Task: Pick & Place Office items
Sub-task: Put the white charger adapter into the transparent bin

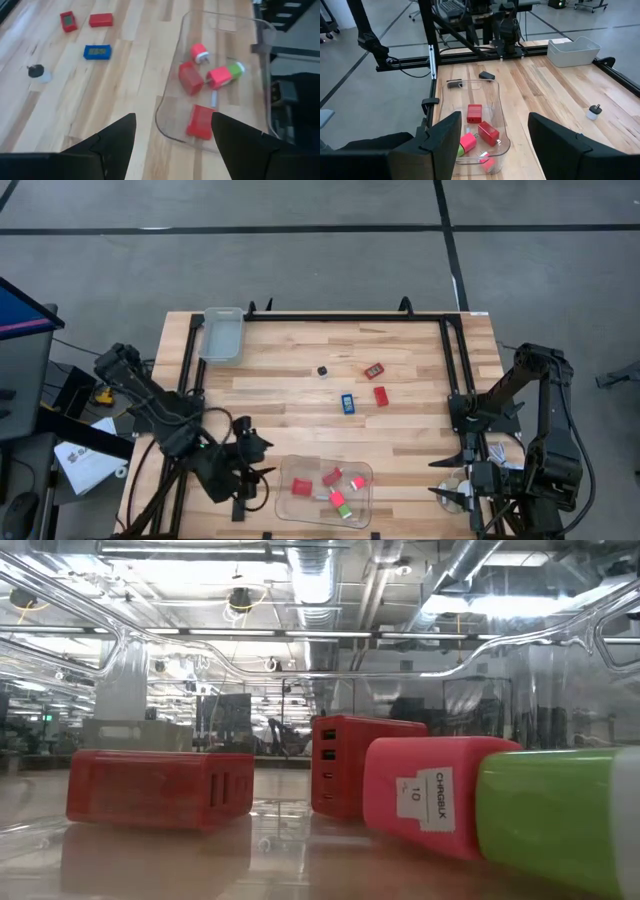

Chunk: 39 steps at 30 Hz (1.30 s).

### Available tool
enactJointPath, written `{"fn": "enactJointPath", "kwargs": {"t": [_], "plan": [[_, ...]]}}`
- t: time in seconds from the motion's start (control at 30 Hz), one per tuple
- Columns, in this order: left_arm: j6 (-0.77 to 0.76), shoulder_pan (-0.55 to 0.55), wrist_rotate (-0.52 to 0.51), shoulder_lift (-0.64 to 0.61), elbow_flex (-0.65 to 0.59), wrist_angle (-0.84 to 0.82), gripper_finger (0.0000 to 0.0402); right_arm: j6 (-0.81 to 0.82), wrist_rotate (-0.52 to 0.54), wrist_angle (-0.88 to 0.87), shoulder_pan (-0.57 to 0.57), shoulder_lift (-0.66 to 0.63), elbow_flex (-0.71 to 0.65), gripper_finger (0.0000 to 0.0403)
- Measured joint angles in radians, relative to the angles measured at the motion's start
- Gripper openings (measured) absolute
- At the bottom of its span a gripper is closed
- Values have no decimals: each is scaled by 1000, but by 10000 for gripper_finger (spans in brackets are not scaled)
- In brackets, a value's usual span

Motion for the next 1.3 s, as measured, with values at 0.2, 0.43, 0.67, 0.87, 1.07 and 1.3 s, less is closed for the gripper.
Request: {"fn": "enactJointPath", "kwargs": {"t": [0.2,0.43,0.67,0.87,1.07,1.3], "plan": [[-18,204,2,131,-1,7,255,0,0,0,0,0,0,224],[266,584,232,209,-1,143,277,-8,2,0,0,0,0,224],[524,900,601,211,0,360,287,-10,2,-18,0,0,0,224],[704,965,602,240,0,340,287,-10,-1,-23,0,0,0,224],[643,955,561,338,0,336,293,-8,3,-23,0,0,0,224],[632,994,562,422,0,348,320,-7,3,-23,-2,0,0,224]]}}
